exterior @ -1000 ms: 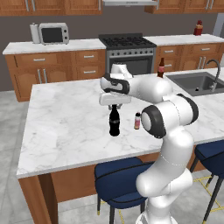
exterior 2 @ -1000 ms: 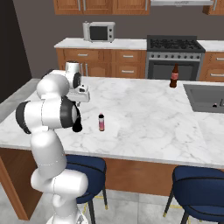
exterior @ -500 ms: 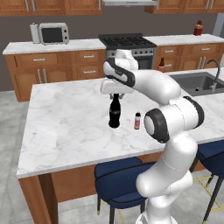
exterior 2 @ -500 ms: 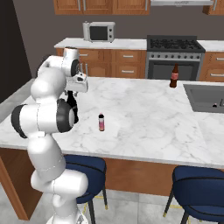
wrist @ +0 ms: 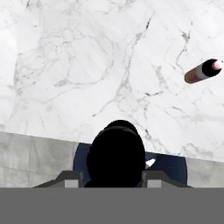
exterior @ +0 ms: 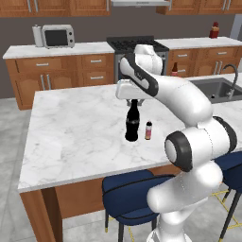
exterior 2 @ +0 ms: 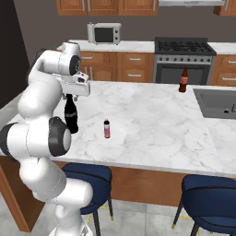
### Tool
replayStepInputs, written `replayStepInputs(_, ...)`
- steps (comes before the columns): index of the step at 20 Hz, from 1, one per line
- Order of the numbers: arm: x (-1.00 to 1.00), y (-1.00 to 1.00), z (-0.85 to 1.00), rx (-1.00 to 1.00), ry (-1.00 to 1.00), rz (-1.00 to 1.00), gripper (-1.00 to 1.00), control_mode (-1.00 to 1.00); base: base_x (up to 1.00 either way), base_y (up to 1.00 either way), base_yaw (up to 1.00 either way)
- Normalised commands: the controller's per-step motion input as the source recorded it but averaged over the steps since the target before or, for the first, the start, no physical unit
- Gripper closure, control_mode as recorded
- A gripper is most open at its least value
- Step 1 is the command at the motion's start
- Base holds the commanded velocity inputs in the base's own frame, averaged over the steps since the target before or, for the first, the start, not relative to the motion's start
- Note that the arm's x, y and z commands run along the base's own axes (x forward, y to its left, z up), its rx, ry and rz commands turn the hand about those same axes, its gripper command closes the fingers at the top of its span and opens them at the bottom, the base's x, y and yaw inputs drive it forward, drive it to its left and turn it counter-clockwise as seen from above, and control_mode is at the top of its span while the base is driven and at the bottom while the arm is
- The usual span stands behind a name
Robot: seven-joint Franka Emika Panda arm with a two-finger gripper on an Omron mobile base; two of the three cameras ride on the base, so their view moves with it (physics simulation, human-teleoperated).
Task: Place the large bottle from the dining counter next to the other large bottle outside the sink, and place the small bottle from the dining counter next to the other small bottle inside the sink.
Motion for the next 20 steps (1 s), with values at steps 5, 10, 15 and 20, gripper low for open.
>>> replayStepInputs(5,-0.44,-0.03,0.06,0.0,-0.08,0.0,1.0,-1.0,0.0,0.0,0.0)
replayStepInputs(10,-0.01,0.0,0.0,0.0,-0.03,0.0,1.0,-1.0,0.0,0.0,0.0)
replayStepInputs(15,0.0,0.0,0.0,0.0,0.0,0.0,1.0,-1.0,0.0,0.0,0.0)
replayStepInputs(20,0.0,0.0,0.0,0.0,0.0,0.0,1.0,1.0,-0.02,0.0,0.0)
